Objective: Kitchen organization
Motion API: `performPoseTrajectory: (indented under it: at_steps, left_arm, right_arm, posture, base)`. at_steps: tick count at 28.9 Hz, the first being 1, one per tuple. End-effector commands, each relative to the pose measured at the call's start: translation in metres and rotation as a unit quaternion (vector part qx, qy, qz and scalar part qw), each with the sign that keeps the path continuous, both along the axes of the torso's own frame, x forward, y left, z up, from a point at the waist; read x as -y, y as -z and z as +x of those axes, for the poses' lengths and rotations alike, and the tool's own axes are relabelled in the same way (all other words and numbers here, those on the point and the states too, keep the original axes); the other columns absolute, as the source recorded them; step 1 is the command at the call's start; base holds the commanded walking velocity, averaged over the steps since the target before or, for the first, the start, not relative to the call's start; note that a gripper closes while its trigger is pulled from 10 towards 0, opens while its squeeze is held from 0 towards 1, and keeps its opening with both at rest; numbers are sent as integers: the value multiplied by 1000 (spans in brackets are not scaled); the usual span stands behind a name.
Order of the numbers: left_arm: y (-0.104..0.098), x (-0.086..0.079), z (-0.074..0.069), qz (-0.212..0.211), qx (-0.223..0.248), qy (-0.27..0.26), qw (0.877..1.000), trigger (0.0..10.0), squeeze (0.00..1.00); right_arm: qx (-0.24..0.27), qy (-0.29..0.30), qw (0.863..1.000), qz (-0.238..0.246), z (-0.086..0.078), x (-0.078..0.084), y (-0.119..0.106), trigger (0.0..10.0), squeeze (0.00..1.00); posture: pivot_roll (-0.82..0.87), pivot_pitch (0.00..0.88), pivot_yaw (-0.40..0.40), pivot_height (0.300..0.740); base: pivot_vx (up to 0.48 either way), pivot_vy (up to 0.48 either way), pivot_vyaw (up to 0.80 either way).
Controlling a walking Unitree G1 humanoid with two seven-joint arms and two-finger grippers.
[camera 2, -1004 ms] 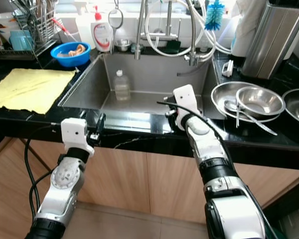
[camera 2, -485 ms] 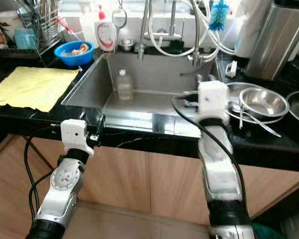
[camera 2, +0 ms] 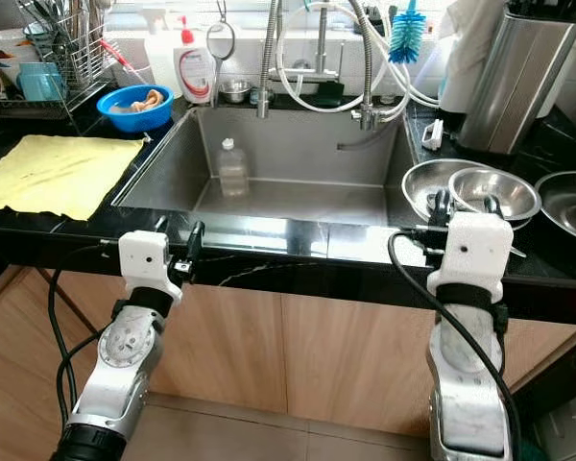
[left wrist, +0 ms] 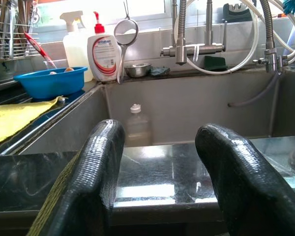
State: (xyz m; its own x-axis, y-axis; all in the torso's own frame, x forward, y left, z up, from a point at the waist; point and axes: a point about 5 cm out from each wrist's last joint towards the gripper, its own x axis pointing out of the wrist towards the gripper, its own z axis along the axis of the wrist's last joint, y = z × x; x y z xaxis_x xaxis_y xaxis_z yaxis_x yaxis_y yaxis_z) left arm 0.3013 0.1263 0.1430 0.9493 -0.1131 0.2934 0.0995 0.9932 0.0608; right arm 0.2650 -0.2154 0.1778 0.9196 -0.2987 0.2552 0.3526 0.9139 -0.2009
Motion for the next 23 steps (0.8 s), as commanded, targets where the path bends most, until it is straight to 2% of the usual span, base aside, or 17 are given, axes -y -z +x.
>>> performPoseTrajectory:
  at_steps: [1,2,5,8,16,23]
  left_arm:
    - [0,-1,0,7,0,1,1000,10000,0]
    - [0,-1,0,8,0,1,1000,10000,0]
    - [0,-1,0,7,0,1,1000,10000,0]
    - [0,-1,0,8,-1,1,1000,10000,0]
    - [0,-2,0,10,-1,0,1000,10000,0]
    - [1,-1,0,9,-2,1,1000,10000,0]
  right_arm:
    - [-21,-10,1000,15,2,-5,5,10000,749]
    - [-26,-13,999,19,3,-6,6,10000,0]
    - [-37,-16,999,35,6,-8,10,10000,0]
    - [-45,-6,995,84,6,-8,15,10000,0]
    - [-45,-6,995,88,7,-9,14,10000,0]
    - [-56,20,993,98,7,-3,17,10000,0]
  posture:
    - [-143,0,50,740]
    - [-141,0,50,740]
    - [-140,0,49,740]
    - [-140,0,49,740]
    - [-137,0,49,740]
    - [-137,0,46,740]
  base:
    - [0,0,0]
    - [0,0,0]
    - [0,0,0]
    - [0,0,0]
    - [0,0,0]
    - [0,0,0]
